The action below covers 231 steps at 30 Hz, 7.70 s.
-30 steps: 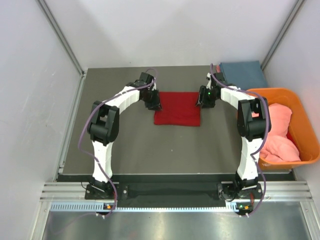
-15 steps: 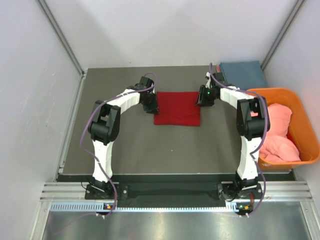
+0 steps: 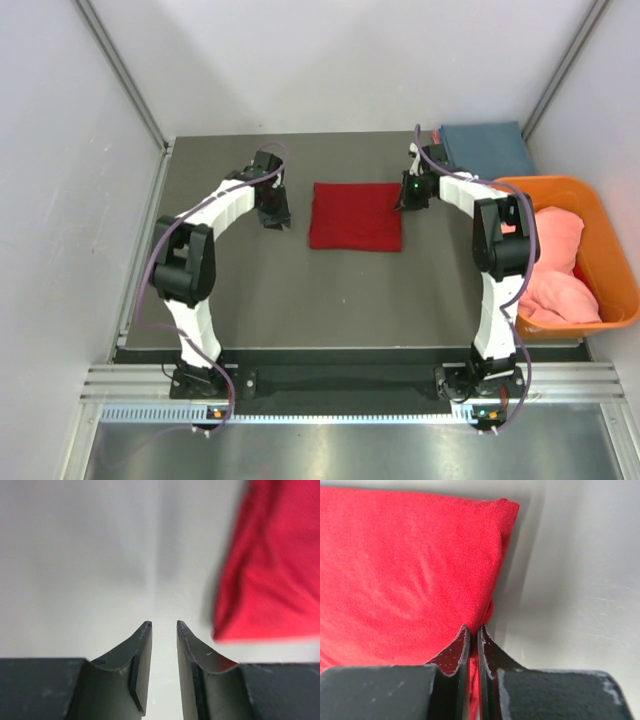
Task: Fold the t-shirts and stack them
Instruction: Neatly place the folded tshirt to the corner, then reset both grippers
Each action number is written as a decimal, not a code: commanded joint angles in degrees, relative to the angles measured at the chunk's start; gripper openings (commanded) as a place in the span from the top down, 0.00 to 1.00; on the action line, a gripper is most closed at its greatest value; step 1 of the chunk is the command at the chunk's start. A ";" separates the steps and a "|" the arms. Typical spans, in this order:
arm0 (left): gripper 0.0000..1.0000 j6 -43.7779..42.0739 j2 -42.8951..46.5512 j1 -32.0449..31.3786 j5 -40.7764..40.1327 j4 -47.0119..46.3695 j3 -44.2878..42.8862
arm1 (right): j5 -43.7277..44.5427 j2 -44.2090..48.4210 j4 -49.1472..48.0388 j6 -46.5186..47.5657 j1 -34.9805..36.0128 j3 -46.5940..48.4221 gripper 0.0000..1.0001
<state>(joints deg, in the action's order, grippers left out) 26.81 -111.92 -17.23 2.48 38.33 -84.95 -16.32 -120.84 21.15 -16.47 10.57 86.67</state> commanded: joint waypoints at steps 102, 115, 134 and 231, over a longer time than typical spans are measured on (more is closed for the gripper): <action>0.63 -3.34 11.72 -5.44 17.03 -3.96 9.54 | 43.22 -4.58 -0.58 55.84 -7.66 45.51 1.00; 0.64 -3.69 10.14 -5.62 16.33 -3.00 8.84 | 38.64 -13.28 -7.24 58.92 -12.50 49.73 0.92; 0.64 -3.87 8.56 -5.79 15.89 -2.20 7.78 | 27.92 -21.72 -16.05 53.57 -19.88 53.95 0.61; 0.02 0.17 50.13 -5.35 17.91 -15.47 15.78 | 14.03 76.45 8.38 -8.49 6.31 -26.47 0.00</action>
<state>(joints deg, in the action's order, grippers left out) 27.66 -63.46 -22.81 20.10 26.89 -69.91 -2.90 -45.25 30.26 -24.69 16.40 59.00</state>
